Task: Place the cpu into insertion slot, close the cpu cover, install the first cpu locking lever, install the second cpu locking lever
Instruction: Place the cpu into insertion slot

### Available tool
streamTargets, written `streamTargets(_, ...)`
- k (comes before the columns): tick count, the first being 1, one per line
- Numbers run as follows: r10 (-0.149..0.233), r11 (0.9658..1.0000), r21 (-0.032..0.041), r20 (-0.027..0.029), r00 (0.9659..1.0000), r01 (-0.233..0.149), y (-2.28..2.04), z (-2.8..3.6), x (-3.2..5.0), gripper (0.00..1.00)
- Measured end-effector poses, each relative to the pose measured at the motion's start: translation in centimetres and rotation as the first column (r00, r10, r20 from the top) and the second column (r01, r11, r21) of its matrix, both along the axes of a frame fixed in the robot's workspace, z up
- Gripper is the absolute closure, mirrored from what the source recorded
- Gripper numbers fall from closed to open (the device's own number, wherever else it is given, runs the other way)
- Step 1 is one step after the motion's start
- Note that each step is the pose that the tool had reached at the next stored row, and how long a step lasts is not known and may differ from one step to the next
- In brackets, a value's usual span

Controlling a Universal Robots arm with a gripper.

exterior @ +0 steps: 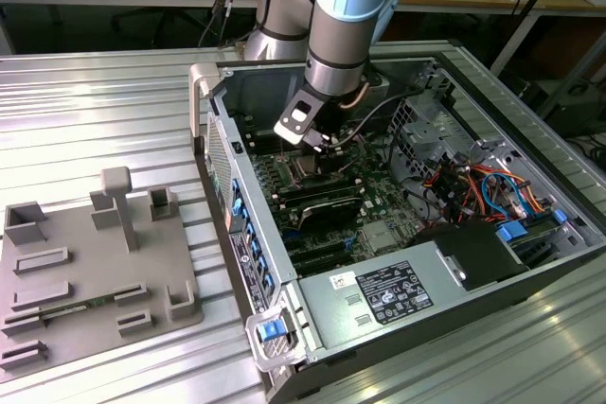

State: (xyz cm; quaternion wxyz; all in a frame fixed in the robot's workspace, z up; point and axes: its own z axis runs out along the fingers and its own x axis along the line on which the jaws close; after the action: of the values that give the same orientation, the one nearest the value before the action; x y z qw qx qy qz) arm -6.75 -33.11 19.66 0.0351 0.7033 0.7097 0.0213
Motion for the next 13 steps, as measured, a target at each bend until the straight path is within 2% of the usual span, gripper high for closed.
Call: streamTargets(13,0.008,1.0000,-0.0002,-0.0004,1.0000,-0.008,0.08,-0.13,0.02,0.45)
